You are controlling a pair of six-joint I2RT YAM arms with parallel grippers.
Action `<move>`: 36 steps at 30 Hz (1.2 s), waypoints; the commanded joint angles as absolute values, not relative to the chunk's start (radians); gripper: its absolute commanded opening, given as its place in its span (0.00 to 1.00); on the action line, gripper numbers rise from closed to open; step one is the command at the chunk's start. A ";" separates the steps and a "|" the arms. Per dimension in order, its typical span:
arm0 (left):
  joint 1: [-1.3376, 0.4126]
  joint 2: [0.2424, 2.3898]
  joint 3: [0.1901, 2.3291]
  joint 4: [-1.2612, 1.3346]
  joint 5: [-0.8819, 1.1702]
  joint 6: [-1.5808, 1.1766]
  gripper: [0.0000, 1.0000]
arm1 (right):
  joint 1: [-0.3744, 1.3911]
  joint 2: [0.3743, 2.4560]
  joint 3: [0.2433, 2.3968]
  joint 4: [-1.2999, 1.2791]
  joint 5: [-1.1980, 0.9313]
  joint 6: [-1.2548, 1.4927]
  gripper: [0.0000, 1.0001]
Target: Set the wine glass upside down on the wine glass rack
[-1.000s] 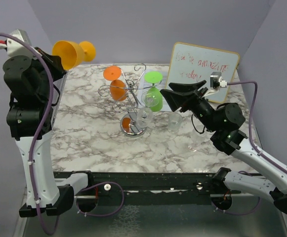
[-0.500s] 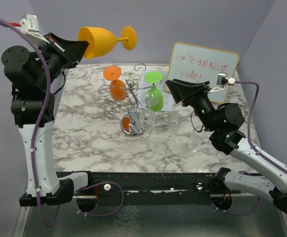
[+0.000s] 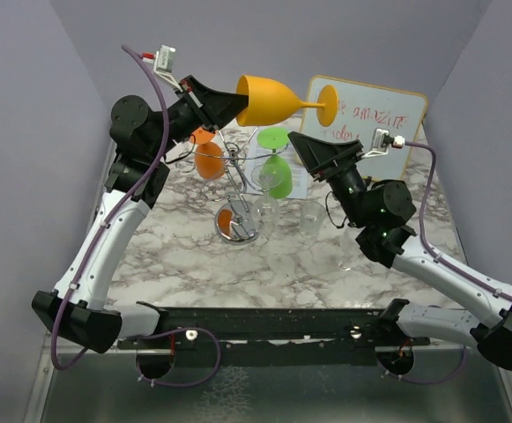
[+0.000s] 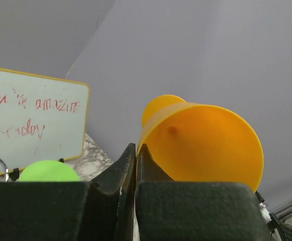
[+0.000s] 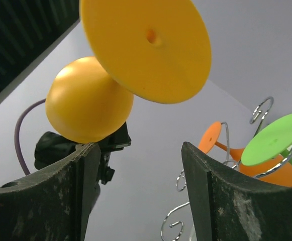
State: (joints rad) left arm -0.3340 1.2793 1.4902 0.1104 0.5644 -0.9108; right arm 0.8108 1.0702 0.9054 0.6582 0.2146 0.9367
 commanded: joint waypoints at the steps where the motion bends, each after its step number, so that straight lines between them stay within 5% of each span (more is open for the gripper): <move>1: -0.404 1.249 1.470 0.279 0.468 -0.858 0.00 | 0.818 1.103 0.930 0.776 0.226 1.055 0.70; 22: -0.449 1.177 1.369 0.333 0.423 -0.813 0.00 | 0.817 1.160 0.951 0.973 0.442 1.221 0.65; 30: -0.449 1.190 1.360 0.336 0.426 -0.807 0.00 | 0.817 1.230 1.016 1.095 0.371 1.158 0.63; 36: -0.451 1.188 1.346 0.344 0.449 -0.806 0.00 | 0.818 1.252 1.034 1.081 0.364 1.201 0.44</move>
